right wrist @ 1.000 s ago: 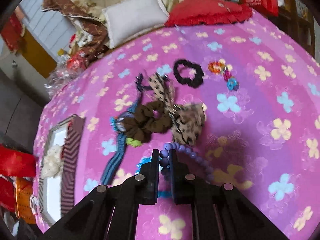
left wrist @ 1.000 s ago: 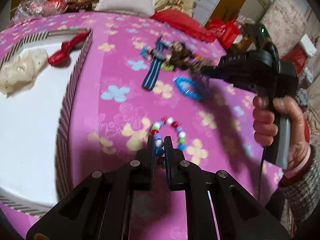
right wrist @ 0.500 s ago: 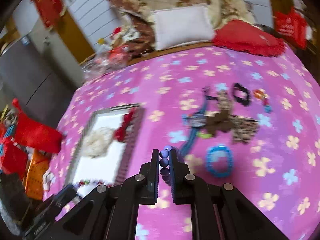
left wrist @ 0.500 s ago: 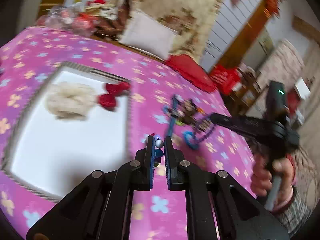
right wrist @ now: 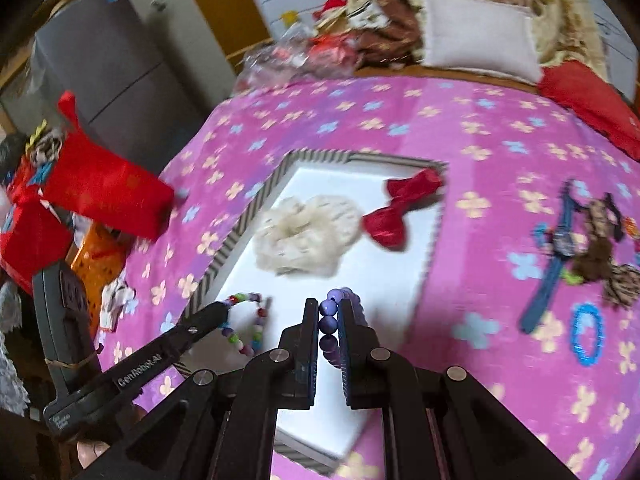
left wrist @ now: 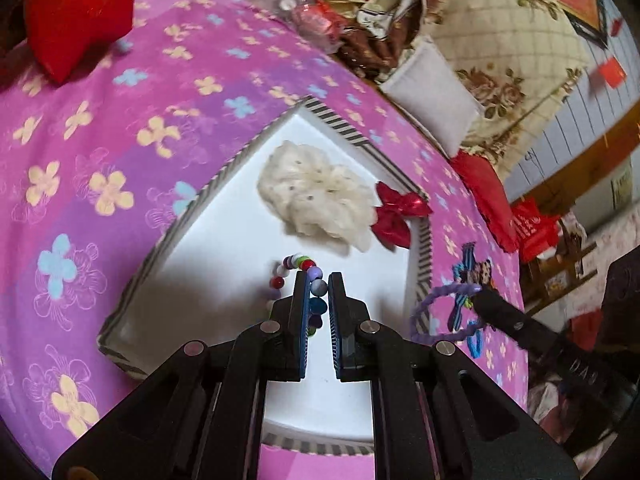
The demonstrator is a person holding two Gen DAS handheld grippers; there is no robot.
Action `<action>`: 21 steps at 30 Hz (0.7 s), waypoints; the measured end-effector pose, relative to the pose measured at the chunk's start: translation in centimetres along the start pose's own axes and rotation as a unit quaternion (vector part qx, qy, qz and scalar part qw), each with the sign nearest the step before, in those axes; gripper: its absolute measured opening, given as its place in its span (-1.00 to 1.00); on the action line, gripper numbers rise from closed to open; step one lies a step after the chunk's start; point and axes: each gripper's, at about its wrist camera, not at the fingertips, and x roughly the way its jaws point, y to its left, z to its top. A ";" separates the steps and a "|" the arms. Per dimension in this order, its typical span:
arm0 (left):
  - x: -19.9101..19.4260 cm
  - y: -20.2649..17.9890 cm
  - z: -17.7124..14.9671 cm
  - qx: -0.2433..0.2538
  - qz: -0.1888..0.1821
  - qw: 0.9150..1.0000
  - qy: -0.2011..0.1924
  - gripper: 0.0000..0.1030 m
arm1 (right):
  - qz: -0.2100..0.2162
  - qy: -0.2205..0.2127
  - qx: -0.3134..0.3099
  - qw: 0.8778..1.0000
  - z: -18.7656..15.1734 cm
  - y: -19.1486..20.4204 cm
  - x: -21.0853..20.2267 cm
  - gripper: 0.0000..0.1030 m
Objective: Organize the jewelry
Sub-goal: 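Carry both bracelets into the white tray and open both tools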
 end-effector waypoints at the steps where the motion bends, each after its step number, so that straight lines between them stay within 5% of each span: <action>1: 0.1 0.2 0.1 -0.002 0.003 1.000 -0.001 -0.85 | 0.002 0.002 -0.004 1.000 0.1 0.5 0.6 -0.83; 7: 1.2 1.0 0.5 -0.012 0.039 0.999 0.002 -0.85 | -0.026 0.019 -0.019 0.999 0.1 0.9 3.6 -0.83; 17: 2.4 1.2 0.5 -0.020 0.045 0.999 0.020 -0.84 | -0.078 0.042 -0.036 0.995 -1.0 -1.0 5.8 -0.83; 21: 2.3 0.7 0.4 -0.011 0.050 0.999 0.016 -0.52 | -0.086 0.047 -0.045 0.994 -1.2 -0.9 6.1 -0.83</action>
